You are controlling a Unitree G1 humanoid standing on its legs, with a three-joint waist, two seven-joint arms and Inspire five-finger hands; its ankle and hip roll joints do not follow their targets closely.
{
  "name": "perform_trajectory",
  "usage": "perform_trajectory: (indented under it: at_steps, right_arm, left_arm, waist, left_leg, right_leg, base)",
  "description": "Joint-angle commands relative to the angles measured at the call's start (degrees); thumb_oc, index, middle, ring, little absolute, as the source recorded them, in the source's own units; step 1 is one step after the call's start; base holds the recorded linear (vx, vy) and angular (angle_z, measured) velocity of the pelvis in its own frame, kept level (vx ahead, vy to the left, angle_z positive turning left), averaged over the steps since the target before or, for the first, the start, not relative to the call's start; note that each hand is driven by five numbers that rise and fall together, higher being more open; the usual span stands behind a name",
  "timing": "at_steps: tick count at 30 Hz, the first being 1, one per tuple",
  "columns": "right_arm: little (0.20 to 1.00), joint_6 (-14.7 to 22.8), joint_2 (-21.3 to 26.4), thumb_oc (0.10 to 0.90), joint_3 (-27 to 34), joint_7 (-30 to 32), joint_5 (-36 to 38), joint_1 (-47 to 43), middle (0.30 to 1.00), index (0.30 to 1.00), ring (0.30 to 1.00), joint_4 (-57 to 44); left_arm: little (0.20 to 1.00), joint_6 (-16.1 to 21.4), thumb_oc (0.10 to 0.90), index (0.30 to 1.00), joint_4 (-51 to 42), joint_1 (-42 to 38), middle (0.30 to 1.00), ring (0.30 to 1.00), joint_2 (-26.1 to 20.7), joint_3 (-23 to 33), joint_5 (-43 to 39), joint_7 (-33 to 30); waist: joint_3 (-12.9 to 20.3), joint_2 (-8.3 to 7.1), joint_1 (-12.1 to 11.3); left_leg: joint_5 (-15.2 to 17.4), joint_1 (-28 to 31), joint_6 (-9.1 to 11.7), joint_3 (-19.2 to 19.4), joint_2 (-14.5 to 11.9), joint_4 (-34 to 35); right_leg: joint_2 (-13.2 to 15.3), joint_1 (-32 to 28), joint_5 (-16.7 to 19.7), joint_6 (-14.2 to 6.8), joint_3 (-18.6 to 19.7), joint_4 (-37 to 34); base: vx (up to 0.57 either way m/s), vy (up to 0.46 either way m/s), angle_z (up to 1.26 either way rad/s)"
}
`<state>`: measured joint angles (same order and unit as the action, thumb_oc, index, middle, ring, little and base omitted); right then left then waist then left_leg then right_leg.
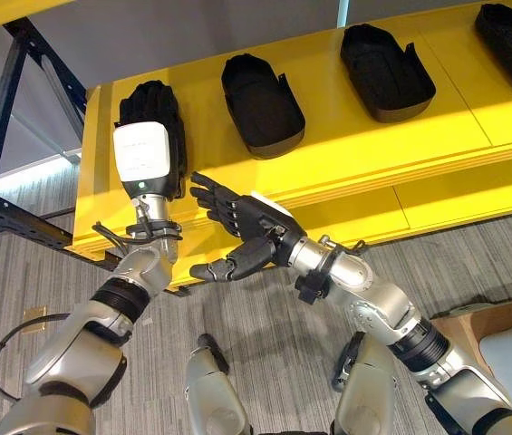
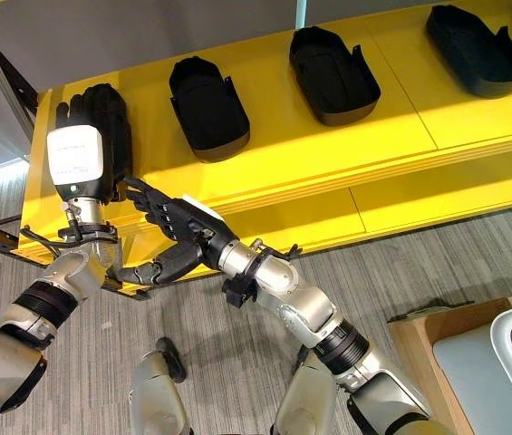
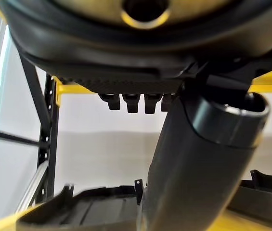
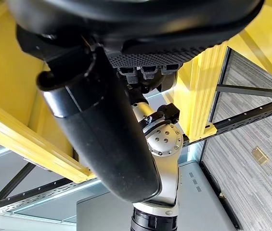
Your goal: Move parts from the plastic box to the shelf.
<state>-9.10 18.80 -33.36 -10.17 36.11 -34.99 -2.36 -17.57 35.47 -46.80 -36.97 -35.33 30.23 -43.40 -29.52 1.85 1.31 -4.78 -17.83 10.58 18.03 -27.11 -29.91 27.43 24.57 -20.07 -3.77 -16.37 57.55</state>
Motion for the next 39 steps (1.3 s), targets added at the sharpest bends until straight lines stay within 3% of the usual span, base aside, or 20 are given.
perform_trajectory:
  at_steps: [1,9,14,22,28,33,35,36,39]
  right_arm:
    - [1.0,5.42,-7.72,0.9,3.47,-1.31,2.61,-5.31,1.0,1.0,1.0,-0.46]
    - [1.0,5.69,-7.29,0.9,3.61,-1.3,2.65,-5.36,1.0,1.0,1.0,-1.14]
    - [1.0,6.58,-7.0,0.9,3.93,-1.36,2.55,-4.8,1.0,1.0,1.0,-1.33]
    - [1.0,8.66,-6.16,0.9,4.94,-3.01,2.55,-1.73,1.0,1.0,1.0,-1.54]
    - [1.0,10.39,-5.88,0.9,5.2,-3.54,1.65,1.53,1.0,1.0,1.0,-2.78]
    - [1.0,11.42,-5.82,0.9,5.95,-4.25,0.72,3.71,1.0,1.0,1.0,-3.83]
    - [1.0,12.13,-3.46,0.9,7.74,-7.32,1.68,7.12,1.0,1.0,1.0,-6.04]
    - [1.0,13.19,0.9,0.9,13.49,-16.48,3.76,16.34,1.0,1.0,1.0,-11.7]
    - [1.0,13.98,5.7,0.9,23.24,-30.75,8.56,31.31,1.0,1.0,1.0,-21.16]
  left_arm:
    - [1.0,-1.76,0.9,1.0,-2.27,-9.07,1.0,1.0,-4.34,-2.99,3.48,-4.1]
    - [1.0,-3.04,0.9,1.0,-2.6,-9.13,1.0,1.0,-5.87,-2.92,5.65,-9.4]
    - [1.0,3.71,0.9,1.0,-3.52,-8.03,1.0,1.0,-6.36,-0.78,4.79,-15.66]
    - [1.0,10.75,0.9,1.0,-10.3,-1.05,1.0,1.0,-6.72,5.24,7.7,-22.9]
    - [1.0,16.99,0.9,1.0,-16.05,5.9,1.0,1.0,-6.04,10.64,10.18,-23.71]
    - [1.0,23.43,0.9,1.0,-20.88,11.07,1.0,1.0,-4.15,12.78,11.82,-20.11]
    - [1.0,26.19,0.9,1.0,-22.98,14.21,1.0,1.0,-4.68,14.25,12.13,-19.58]
    - [1.0,29.66,0.9,1.0,-27.74,21.67,1.0,1.0,-5.19,20.21,12.81,-18.37]
    - [1.0,36.19,0.9,1.0,-34.7,35.26,1.0,1.0,-5.0,30.48,12.16,-17.49]
  waist:
    - [5.35,0.1,-1.63]
    - [5.17,0.11,-1.71]
    - [5.49,0.1,-2.11]
    - [6.92,0.09,-3.11]
    - [7.95,0.16,-3.89]
    - [8.57,0.33,-4.53]
    - [8.73,0.31,-4.41]
    - [8.18,-0.16,-3.44]
    - [7.29,-1.1,-1.37]
  left_leg:
    - [2.22,-3.03,-1.81,-1.02,-0.54,0.37]
    - [2.0,-3.21,-1.67,-1.22,-0.3,0.71]
    - [1.99,-2.82,-1.68,-1.6,0.04,1.11]
    - [2.03,-0.8,-1.66,-1.71,0.62,2.48]
    - [2.23,0.81,-1.82,-1.89,1.29,3.66]
    - [2.13,2.0,-2.05,-1.81,1.65,4.91]
    - [2.25,2.12,-2.01,-1.87,1.73,5.17]
    - [3.03,2.1,-2.09,-1.58,1.77,4.92]
    - [3.26,1.1,-2.06,-0.63,1.08,4.51]
  right_leg:
    - [1.4,-4.23,3.24,-3.46,-0.52,-8.08]
    - [1.41,-3.82,3.59,-3.59,-0.35,-8.38]
    - [1.2,-4.13,3.6,-3.6,-0.6,-8.65]
    - [0.9,-6.44,3.14,-3.63,-1.86,-9.67]
    - [0.33,-7.89,2.78,-3.75,-2.68,-10.46]
    - [-0.62,-9.26,2.93,-3.67,-3.77,-11.93]
    - [-1.0,-9.3,2.96,-3.74,-3.91,-12.22]
    - [-1.42,-8.54,2.65,-4.43,-3.11,-12.01]
    - [-3.26,-7.28,2.67,-4.8,-1.29,-12.61]
  base:
    - [0.0,0.0,0.0]
    - [-0.02,0.0,-0.02]
    - [0.0,0.0,0.0]
    - [0.01,-0.01,0.01]
    - [0.02,-0.033,0.06]
    - [-0.01,-0.037,0.06]
    - [-0.06,-0.04,0.03]
    - [-0.15,-0.035,0.04]
    - [-0.18,-0.035,-0.09]
